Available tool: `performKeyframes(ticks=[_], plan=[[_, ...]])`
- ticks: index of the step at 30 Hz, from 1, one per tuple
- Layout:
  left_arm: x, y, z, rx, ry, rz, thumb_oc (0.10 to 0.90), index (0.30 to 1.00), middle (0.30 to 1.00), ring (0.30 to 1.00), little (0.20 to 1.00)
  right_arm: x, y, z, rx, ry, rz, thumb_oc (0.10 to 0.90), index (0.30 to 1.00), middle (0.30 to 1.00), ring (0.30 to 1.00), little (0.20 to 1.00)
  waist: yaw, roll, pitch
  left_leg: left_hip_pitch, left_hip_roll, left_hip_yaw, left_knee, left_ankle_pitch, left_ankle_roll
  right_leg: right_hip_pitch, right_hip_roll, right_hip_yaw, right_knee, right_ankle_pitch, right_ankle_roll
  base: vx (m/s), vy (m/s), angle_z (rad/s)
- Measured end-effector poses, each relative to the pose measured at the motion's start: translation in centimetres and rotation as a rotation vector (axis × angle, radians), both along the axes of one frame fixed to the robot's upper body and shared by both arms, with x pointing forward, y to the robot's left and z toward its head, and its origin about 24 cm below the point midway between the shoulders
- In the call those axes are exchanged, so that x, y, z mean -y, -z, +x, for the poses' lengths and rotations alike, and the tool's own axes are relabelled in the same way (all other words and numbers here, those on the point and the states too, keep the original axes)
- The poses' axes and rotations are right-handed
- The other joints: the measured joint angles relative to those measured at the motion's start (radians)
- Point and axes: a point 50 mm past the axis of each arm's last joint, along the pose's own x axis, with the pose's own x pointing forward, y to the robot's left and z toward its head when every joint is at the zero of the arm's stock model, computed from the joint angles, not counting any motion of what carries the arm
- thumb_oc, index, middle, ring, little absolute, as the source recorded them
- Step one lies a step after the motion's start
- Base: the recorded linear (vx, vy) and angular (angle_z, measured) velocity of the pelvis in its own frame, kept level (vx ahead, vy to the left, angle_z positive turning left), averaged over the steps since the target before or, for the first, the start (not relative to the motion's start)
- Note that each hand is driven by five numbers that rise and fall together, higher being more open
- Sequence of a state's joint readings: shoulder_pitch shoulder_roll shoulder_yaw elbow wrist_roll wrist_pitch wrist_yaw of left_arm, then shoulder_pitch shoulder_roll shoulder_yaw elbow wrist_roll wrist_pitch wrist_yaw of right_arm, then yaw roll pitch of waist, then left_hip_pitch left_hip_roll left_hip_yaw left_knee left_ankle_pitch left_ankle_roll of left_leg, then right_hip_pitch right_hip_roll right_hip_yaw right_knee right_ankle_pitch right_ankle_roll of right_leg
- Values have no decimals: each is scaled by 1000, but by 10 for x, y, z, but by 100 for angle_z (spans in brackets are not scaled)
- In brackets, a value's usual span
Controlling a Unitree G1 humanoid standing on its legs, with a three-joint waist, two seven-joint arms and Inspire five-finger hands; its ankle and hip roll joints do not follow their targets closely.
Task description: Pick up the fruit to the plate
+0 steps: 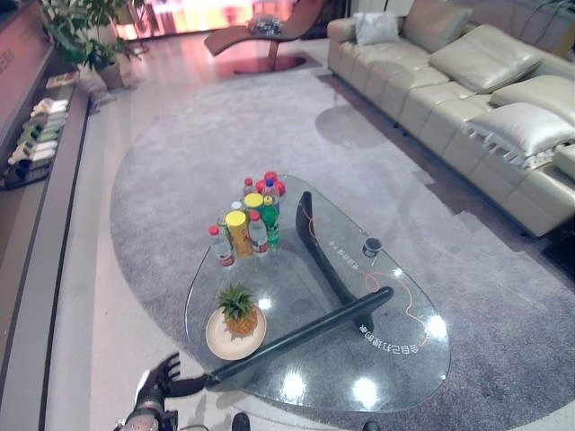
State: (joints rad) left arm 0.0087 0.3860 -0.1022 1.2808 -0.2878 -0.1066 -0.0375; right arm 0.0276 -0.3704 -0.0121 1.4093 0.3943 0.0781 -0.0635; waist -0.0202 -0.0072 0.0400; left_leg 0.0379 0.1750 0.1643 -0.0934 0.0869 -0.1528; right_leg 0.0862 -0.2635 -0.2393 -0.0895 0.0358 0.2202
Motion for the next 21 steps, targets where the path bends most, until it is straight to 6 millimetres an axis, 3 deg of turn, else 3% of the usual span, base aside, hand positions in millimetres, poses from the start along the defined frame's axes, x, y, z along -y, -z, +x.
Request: performKeyframes(ticks=[4, 6, 9, 21], plan=[[12, 11, -27, -175, -3, -57, 800, 900, 900, 900, 900, -2, 1, -9, -58, -33, 15, 800, 900, 900, 900, 900, -14, 22, -22, 14, 9, 16, 0, -1, -2, 1, 7, 11, -2, 2, -2, 42, 1, -11], [19, 15, -31, -219, 10, -92, 800, 900, 900, 900, 900, -4, 2, -10, -80, -61, 19, 800, 900, 900, 900, 900, -14, 29, -29, 17, 12, 19, 0, -1, -2, 1, 12, 25, -1, 3, -5, 34, 0, -8], [30, 19, -35, -266, 31, -145, 800, 900, 900, 900, 900, -6, 2, -9, -90, -82, 24, 800, 900, 900, 900, 900, -13, 34, -32, 28, 16, 25, 0, -1, -3, 5, 16, 27, -1, 5, -7, 32, 5, -6], [30, 18, -34, -312, 45, -160, 800, 900, 900, 900, 900, -10, 4, -9, -122, -124, 36, 800, 900, 900, 900, 900, -12, 31, -41, 47, 24, 34, 0, -10, -15, 14, 20, 27, -2, 0, -6, 34, -6, -2]])
